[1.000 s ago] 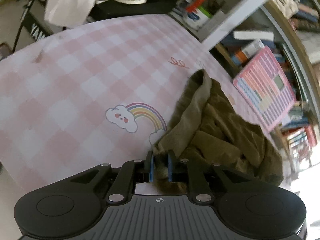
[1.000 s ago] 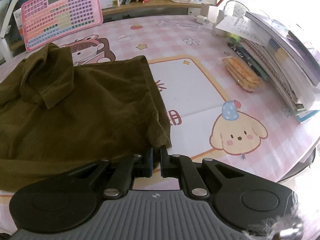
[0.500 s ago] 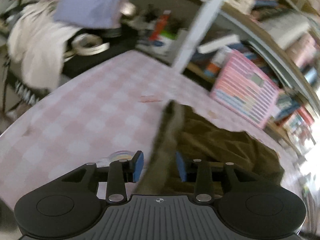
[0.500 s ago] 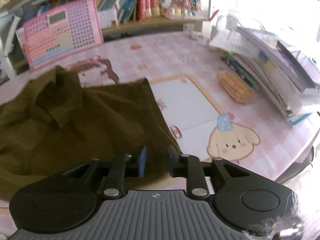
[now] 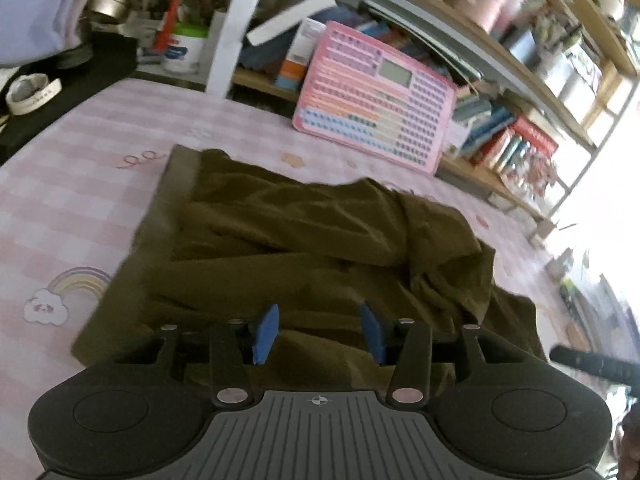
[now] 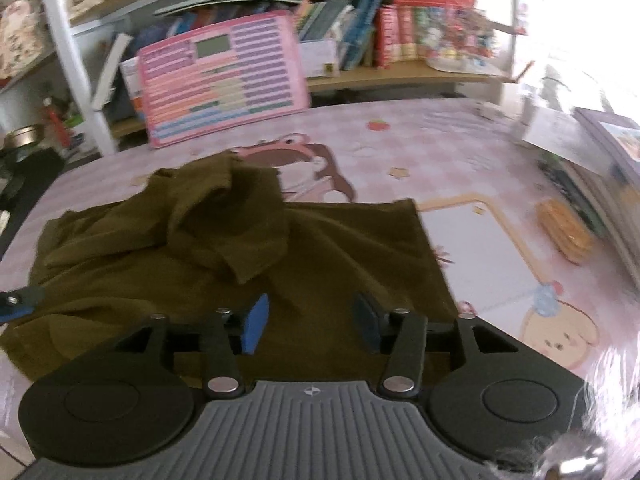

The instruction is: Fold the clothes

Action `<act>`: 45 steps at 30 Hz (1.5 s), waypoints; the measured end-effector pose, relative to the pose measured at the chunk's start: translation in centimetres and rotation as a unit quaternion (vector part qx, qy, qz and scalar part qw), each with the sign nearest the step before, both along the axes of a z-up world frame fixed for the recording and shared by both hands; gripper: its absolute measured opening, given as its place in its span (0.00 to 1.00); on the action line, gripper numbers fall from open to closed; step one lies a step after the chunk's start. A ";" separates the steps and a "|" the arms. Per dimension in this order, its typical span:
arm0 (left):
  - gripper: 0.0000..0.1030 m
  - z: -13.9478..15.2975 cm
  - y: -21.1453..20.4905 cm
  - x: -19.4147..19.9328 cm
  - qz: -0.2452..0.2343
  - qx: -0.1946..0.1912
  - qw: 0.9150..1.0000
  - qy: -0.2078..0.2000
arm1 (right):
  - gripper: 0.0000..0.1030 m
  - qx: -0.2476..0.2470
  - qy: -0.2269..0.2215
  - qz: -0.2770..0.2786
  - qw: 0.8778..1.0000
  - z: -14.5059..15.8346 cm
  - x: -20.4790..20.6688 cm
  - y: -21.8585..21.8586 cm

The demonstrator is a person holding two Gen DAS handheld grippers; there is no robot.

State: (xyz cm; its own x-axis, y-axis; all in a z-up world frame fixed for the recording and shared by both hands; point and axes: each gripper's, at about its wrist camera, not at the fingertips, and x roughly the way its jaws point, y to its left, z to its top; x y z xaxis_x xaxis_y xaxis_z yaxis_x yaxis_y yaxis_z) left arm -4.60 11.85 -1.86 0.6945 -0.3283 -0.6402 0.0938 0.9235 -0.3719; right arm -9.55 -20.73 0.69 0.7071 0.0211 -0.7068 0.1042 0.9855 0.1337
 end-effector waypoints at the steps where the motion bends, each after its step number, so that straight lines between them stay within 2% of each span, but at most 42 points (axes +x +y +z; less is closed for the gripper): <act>1: 0.48 -0.1 -0.4 -0.1 -0.002 0.004 1.000 0.001 | 0.49 0.001 0.002 0.009 1.000 -0.1 0.4 0.1; 7: 0.48 -0.2 -2.2 -0.2 0.014 0.025 0.999 0.015 | 0.52 0.011 0.016 0.055 0.998 -1.2 3.1 0.2; 13: 0.48 -0.1 -3.8 -0.2 0.060 0.043 0.997 0.028 | 0.55 0.005 0.019 0.127 0.992 -1.8 6.7 0.1; 17: 0.48 -0.1 -5.3 -0.5 0.088 0.055 0.994 0.038 | 0.55 0.003 0.018 0.208 0.978 -2.3 8.9 1.3; 22: 0.48 -0.2 -7.2 -1.4 0.118 0.073 0.989 0.055 | 0.53 -0.049 0.038 0.306 0.950 -4.1 11.6 3.9; 24: 0.48 -0.5 -7.6 -1.7 0.133 0.075 0.986 0.067 | 0.39 -0.065 0.050 0.325 0.942 -5.0 12.3 4.4; 25: 0.48 -0.7 -7.7 -1.8 0.144 0.075 0.984 0.074 | 0.21 -0.070 0.053 0.333 0.939 -5.3 12.7 4.4; 27: 0.48 -1.3 -7.7 -2.0 0.171 0.071 0.978 0.092 | 0.11 -0.057 0.051 0.348 0.934 -5.0 13.3 3.8; 29: 0.48 -1.9 -7.6 -2.1 0.196 0.068 0.972 0.109 | 0.08 -0.030 0.049 0.359 0.932 -4.1 14.1 2.7; 31: 0.48 -2.1 -7.8 -2.2 0.212 0.073 0.968 0.115 | 0.07 0.015 0.023 0.328 0.944 -2.0 15.4 0.0; 32: 0.48 -2.0 -7.9 -2.2 0.217 0.076 0.967 0.115 | 0.07 0.037 0.000 0.296 0.955 -0.8 16.1 -1.9; 34: 0.48 -1.9 -8.2 -2.3 0.223 0.082 0.965 0.114 | 0.07 0.087 -0.049 0.193 0.976 1.5 17.7 -6.9; 36: 0.48 -1.8 -8.6 -2.3 0.229 0.087 0.963 0.116 | 0.02 0.119 -0.076 0.084 0.986 2.7 19.1 -11.8; 37: 0.48 -1.8 -8.7 -2.3 0.232 0.089 0.962 0.117 | 0.02 0.113 -0.072 0.035 0.990 2.4 19.7 -13.9; 39: 0.48 -1.8 -8.9 -2.4 0.237 0.090 0.960 0.120 | 0.02 0.099 -0.033 -0.007 0.995 0.5 21.0 -16.7; 42: 0.48 -1.6 -9.1 -2.3 0.241 0.094 0.958 0.123 | 0.06 0.130 0.058 -0.026 0.989 -3.7 22.2 -19.1; 43: 0.48 -1.5 -9.2 -2.2 0.243 0.096 0.957 0.122 | 0.06 0.140 0.066 -0.028 0.988 -4.2 22.2 -19.4; 45: 0.48 -1.4 -9.5 -2.1 0.244 0.098 0.957 0.121 | 0.18 0.161 0.060 -0.006 0.985 -4.3 22.0 -19.2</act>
